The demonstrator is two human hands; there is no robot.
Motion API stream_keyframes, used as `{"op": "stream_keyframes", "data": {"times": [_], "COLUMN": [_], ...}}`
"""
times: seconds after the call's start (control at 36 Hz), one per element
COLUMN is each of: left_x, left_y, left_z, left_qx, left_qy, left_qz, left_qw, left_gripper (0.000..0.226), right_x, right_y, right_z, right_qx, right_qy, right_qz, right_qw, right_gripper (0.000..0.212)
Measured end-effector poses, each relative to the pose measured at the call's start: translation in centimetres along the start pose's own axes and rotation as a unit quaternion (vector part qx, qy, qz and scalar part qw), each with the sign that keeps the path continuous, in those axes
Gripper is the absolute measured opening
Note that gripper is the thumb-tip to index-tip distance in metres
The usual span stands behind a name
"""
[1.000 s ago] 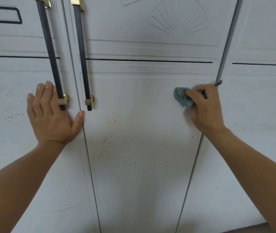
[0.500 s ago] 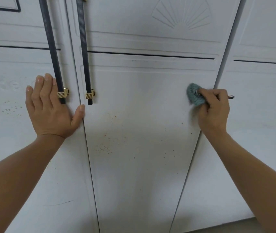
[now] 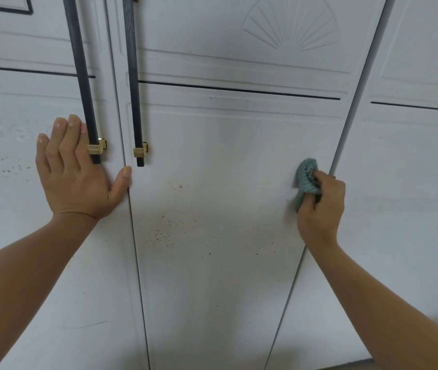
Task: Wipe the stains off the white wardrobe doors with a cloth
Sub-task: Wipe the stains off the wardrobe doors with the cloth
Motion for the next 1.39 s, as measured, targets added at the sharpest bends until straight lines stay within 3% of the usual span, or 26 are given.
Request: {"op": "stream_keyframes", "data": {"times": [0.11, 0.22, 0.28, 0.47, 0.53, 0.64, 0.69, 0.75, 0.83, 0.92, 0.97, 1.08, 1.17, 1.22, 1.33, 1.39], "left_x": [-0.1, -0.1, 0.0, 0.1, 0.0, 0.0, 0.0, -0.1, -0.1, 0.0, 0.1, -0.1, -0.2, -0.1, -0.1, -0.1], "left_y": [0.2, 0.1, 0.1, 0.0, -0.1, 0.0, 0.1, 0.1, 0.1, 0.1, 0.1, 0.1, 0.1, 0.1, 0.1, 0.1], "left_z": [0.0, 0.0, 0.0, -0.1, -0.1, -0.1, 0.0, -0.1, -0.1, -0.1, -0.1, 0.0, 0.0, 0.0, 0.1, 0.1], "left_qx": [-0.007, -0.006, -0.008, -0.014, -0.015, -0.013, -0.017, -0.018, -0.018, -0.019, -0.02, -0.018, -0.018, -0.014, -0.01, -0.006], "left_qy": [-0.002, 0.0, -0.001, -0.002, -0.003, -0.004, -0.005, -0.005, -0.005, -0.004, -0.004, -0.004, -0.005, -0.001, -0.001, -0.002], "left_qz": [0.003, 0.006, 0.005, 0.007, 0.003, 0.0, -0.002, -0.003, 0.002, 0.002, 0.001, 0.0, 0.001, 0.002, 0.006, 0.008], "left_qw": [1.0, 1.0, 1.0, 1.0, 1.0, 1.0, 1.0, 1.0, 1.0, 1.0, 1.0, 1.0, 1.0, 1.0, 1.0, 1.0], "left_gripper": [0.088, 0.088, 0.088, 0.087, 0.088, 0.088, 0.087, 0.087, 0.088, 0.088, 0.088, 0.089, 0.088, 0.089, 0.089, 0.09], "right_x": [0.1, -0.6, -0.2, 4.4, 4.5, 1.7, 1.2, 1.9, 3.5, 4.2, 3.6, 2.6, 3.3, 4.5, 6.9, 7.2], "right_y": [0.1, 1.7, 1.2, -3.7, -3.1, -0.2, -0.1, -0.9, -3.0, -3.3, -2.4, -0.9, -2.3, -4.0, -6.3, -5.8], "right_z": [-0.3, 1.6, 1.9, -3.4, -3.1, 0.3, 1.2, 1.0, -1.5, -2.7, -1.9, 0.4, 0.3, -1.3, -4.5, -3.9], "right_qx": [-0.022, -0.158, -0.172, 0.001, -0.012, -0.163, -0.182, -0.16, -0.071, -0.005, -0.034, -0.138, -0.151, -0.123, 0.028, 0.049], "right_qy": [-0.02, -0.157, -0.175, 0.038, 0.04, -0.133, -0.196, -0.164, -0.044, 0.024, 0.018, -0.097, -0.094, -0.036, 0.11, 0.13], "right_qz": [0.02, 0.05, 0.038, 0.028, 0.04, 0.049, 0.048, 0.038, 0.019, 0.025, 0.027, 0.035, 0.023, 0.004, -0.03, -0.014], "right_qw": [0.999, 0.974, 0.969, 0.999, 0.998, 0.976, 0.962, 0.973, 0.996, 0.999, 0.999, 0.985, 0.984, 0.992, 0.993, 0.99], "right_gripper": [0.042, 0.044, 0.043, 0.046, 0.04, 0.04, 0.039, 0.041, 0.044, 0.043, 0.042, 0.048, 0.047, 0.042, 0.034, 0.037]}}
Point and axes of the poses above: each hand's wrist, its own z-axis towards the middle knuckle, its own y-axis out of the back of the hand, x = y × z, the point moved 6 cm from there along z, towards the middle knuckle, and after that the axes turned 3 degrees about y, right-handed, at the moved point
